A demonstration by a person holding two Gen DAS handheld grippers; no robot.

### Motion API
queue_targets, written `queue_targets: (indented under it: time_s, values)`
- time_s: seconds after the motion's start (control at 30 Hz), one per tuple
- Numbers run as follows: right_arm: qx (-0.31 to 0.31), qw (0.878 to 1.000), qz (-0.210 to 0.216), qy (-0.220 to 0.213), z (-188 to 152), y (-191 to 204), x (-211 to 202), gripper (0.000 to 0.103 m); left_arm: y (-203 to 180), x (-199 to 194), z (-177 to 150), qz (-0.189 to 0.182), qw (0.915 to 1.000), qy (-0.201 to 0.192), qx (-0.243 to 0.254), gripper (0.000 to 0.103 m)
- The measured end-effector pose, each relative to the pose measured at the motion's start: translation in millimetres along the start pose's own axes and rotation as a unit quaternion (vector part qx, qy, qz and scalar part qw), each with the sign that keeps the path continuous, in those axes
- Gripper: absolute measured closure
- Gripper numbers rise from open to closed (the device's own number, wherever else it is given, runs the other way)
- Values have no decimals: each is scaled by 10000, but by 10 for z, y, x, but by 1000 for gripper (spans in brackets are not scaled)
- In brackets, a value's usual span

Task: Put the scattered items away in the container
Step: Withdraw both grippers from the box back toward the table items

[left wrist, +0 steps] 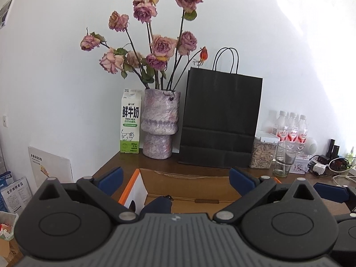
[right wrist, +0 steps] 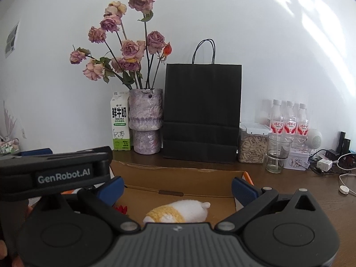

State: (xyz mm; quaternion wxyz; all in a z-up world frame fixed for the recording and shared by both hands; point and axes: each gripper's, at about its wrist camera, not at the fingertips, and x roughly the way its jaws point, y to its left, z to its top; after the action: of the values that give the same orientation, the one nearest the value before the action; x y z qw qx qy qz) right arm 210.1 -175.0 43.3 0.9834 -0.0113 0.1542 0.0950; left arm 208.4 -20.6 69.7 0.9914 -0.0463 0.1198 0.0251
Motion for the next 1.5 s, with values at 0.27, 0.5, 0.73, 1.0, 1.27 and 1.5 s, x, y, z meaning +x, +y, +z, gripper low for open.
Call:
queue_targets:
  time_s: [0.27,0.5,0.73,1.0,1.27,1.5]
  values:
    - [-50,10000,-12,-58,-6,-9,-290,0,9,-358,27,22,9997,-229,130,0]
    - [-147,9999,56,-26,-140,-56,-660,0,130,-712,-78,30,9998,-211,-8,0]
    - [-225,9996,78,116,-417,-110,-1054,0,256,-1090,-331,-128,9999,-21,58,0]
    - [-185,9987,-78,465,-884,-233,-1522,0,445,-1598,-798,56,9996,289,43,0]
    - [-115,9959,-116,894,-1227,-271,-1736,0,587,-1801,-1029,103,9977,655,-104,0]
    - [-33,9952,-135,970,-1270,-286,-1709,0,543,-1762,-1072,36,9970,770,-62,0]
